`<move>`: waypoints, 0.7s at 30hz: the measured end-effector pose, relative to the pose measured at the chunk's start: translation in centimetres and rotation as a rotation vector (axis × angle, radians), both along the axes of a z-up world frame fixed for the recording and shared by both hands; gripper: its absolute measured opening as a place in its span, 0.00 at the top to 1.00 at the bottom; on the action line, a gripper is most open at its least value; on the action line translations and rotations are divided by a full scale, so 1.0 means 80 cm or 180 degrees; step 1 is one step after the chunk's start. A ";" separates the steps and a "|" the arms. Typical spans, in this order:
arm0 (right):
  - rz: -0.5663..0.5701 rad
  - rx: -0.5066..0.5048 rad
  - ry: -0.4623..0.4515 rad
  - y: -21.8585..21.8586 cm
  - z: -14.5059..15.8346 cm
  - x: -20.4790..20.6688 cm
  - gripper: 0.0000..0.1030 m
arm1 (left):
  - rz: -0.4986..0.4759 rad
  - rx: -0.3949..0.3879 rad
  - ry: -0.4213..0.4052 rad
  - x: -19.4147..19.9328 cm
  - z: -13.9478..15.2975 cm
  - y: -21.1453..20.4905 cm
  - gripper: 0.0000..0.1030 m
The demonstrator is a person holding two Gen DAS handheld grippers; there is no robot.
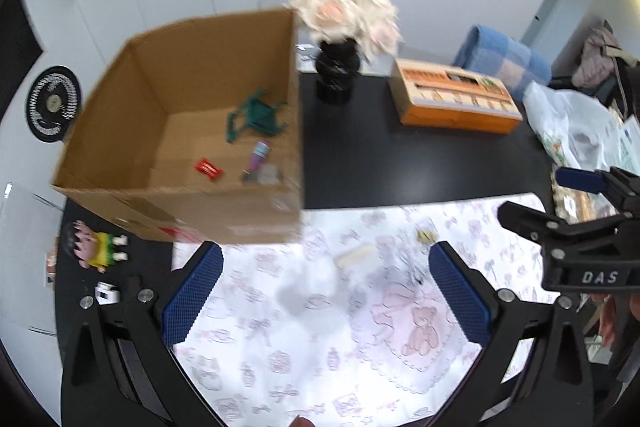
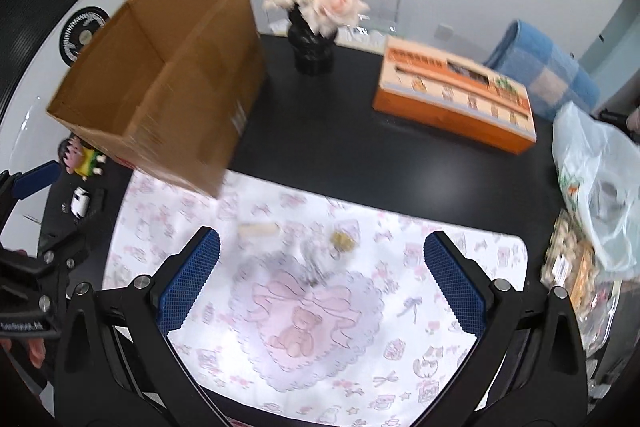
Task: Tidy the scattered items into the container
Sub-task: 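Move both tools back over the mat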
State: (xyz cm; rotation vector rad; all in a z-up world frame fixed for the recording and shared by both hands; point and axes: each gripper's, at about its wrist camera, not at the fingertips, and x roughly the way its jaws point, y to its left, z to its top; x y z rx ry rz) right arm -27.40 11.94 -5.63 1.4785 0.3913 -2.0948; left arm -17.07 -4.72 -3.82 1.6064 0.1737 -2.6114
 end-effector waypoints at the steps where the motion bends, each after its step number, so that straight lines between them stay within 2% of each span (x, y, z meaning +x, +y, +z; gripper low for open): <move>1: -0.0023 -0.0001 -0.0017 0.006 -0.009 0.000 0.00 | -0.0029 0.0018 -0.0030 0.000 -0.010 0.009 0.00; 13: -0.0112 0.0082 -0.0339 0.054 -0.133 0.003 0.00 | -0.0121 0.0149 -0.0357 -0.007 -0.138 0.063 0.00; 18: -0.0121 0.0155 -0.0412 0.055 -0.188 -0.001 0.06 | -0.0095 0.0176 -0.0483 -0.022 -0.192 0.071 0.00; 21: -0.0147 0.0122 -0.0466 0.055 -0.208 -0.006 0.10 | -0.0057 0.0195 -0.0503 -0.030 -0.213 0.070 0.00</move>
